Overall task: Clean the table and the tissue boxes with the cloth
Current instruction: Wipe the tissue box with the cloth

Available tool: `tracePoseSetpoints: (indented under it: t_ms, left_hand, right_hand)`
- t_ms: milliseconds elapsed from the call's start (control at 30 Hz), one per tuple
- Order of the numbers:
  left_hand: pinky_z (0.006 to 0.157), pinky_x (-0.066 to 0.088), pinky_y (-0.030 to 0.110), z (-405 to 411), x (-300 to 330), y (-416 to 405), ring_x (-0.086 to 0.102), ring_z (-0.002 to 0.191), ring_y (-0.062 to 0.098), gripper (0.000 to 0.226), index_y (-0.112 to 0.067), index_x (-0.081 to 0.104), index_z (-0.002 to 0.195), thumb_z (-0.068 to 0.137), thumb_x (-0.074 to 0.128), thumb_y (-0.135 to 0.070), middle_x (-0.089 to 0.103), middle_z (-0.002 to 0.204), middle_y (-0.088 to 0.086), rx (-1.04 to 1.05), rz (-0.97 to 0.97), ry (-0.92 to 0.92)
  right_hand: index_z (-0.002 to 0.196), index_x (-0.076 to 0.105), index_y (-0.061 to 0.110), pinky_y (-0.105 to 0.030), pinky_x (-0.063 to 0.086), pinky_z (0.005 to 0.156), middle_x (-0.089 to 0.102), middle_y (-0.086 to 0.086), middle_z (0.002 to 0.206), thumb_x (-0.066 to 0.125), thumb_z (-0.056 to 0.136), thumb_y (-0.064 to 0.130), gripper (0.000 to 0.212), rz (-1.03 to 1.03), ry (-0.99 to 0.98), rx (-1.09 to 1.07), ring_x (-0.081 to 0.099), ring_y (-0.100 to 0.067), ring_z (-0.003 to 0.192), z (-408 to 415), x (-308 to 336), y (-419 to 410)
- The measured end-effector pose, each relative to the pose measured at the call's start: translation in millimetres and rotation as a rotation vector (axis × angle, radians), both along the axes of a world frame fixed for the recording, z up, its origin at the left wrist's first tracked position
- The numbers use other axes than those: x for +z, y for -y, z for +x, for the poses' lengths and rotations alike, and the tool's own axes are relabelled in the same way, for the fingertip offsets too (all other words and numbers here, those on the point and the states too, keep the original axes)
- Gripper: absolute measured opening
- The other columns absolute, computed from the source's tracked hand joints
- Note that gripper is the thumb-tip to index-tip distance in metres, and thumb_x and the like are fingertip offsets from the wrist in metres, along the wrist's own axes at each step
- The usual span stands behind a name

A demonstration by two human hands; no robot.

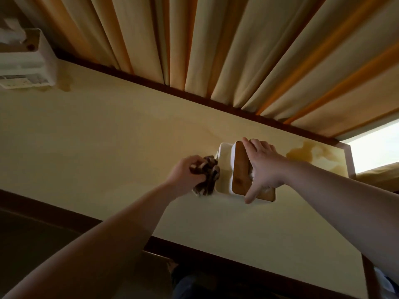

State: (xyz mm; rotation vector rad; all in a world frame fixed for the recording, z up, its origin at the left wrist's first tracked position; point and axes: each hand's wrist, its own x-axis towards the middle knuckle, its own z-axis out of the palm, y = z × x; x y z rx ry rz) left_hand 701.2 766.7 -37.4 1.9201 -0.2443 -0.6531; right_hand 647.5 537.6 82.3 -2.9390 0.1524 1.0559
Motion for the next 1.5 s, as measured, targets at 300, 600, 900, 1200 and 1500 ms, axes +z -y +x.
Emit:
tracePoseSetpoints:
  t_ms: [300,600,900,1200,1500]
  left_hand:
    - [0.077,0.054,0.027,-28,-7,-9,0.066,0.093,0.018,0.039,-0.030,0.071,0.104,0.070,0.075,-0.011,0.066,0.106,-0.005,0.010,-0.012,0.126]
    - [0.063,0.039,0.016,27,23,16,0.058,0.093,0.018,0.038,-0.026,0.072,0.115,0.079,0.073,-0.012,0.063,0.108,-0.003,-0.019,0.153,0.241]
    - [0.080,0.052,0.031,-20,-1,-16,0.059,0.095,0.023,0.039,-0.024,0.079,0.109,0.071,0.082,-0.016,0.060,0.104,-0.003,-0.255,0.225,0.507]
    - [0.097,0.050,0.033,-66,7,1,0.051,0.113,0.015,0.048,-0.032,0.070,0.129,0.081,0.076,-0.035,0.061,0.124,-0.008,-0.543,0.257,0.508]
    - [0.070,0.060,0.033,-20,47,18,0.060,0.085,0.002,0.038,-0.026,0.068,0.111,0.080,0.080,-0.044,0.060,0.100,-0.015,-0.328,0.152,0.596]
  right_hand:
    - [0.157,-0.032,0.027,-0.052,0.020,0.125,-0.008,0.005,0.167,0.087,0.035,0.084,0.180,0.008,-0.004,0.007,0.001,-0.034,0.155,0,-4,5]
    - [0.161,-0.024,0.020,-0.053,0.019,0.125,0.002,-0.005,0.168,0.084,0.039,0.087,0.177,0.004,0.065,-0.086,0.010,-0.037,0.154,5,-5,2]
    - [0.161,-0.023,0.020,-0.055,0.018,0.125,0.002,-0.006,0.168,0.085,0.039,0.086,0.176,0.012,0.078,-0.129,0.010,-0.038,0.154,10,-6,7]
    - [0.162,-0.023,0.023,-0.061,-0.001,0.127,-0.014,-0.005,0.173,0.090,0.046,0.078,0.171,0.049,0.082,-0.041,-0.011,-0.035,0.159,12,3,24]
    - [0.163,-0.001,0.030,-0.059,0.022,0.125,0.004,0.002,0.171,0.086,0.046,0.082,0.154,0.220,0.323,-0.198,0.003,-0.033,0.157,-39,-3,37]
